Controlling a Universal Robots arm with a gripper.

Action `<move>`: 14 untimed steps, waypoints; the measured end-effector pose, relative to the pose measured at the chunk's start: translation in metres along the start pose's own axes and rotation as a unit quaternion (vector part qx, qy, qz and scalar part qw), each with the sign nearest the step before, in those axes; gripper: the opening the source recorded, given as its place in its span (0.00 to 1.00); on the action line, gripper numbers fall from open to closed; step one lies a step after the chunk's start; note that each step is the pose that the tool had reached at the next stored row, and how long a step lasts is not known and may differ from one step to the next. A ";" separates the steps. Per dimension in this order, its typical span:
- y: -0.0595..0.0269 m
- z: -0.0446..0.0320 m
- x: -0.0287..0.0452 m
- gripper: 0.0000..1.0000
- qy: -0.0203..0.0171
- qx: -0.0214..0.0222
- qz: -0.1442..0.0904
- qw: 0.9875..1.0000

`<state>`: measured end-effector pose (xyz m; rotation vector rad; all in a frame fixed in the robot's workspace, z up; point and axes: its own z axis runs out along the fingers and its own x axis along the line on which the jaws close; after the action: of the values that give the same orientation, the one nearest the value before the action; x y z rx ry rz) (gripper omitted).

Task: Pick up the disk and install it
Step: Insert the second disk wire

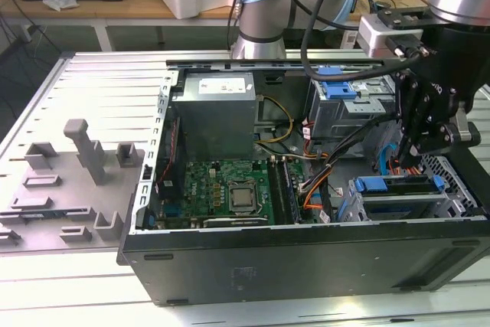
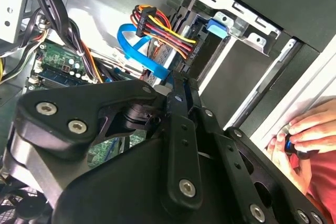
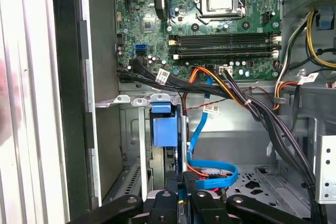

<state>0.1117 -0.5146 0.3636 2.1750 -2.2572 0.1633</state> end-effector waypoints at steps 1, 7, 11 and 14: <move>0.0000 0.0002 0.0002 0.16 0.000 0.000 0.000 1.000; 0.0001 0.0021 0.0010 0.16 0.000 0.000 0.000 1.000; 0.0001 0.0023 0.0010 0.16 0.000 0.000 0.000 1.000; 0.0002 0.0038 0.0009 0.16 0.000 0.000 0.000 1.000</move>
<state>0.1117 -0.5158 0.3599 2.1751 -2.2571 0.1634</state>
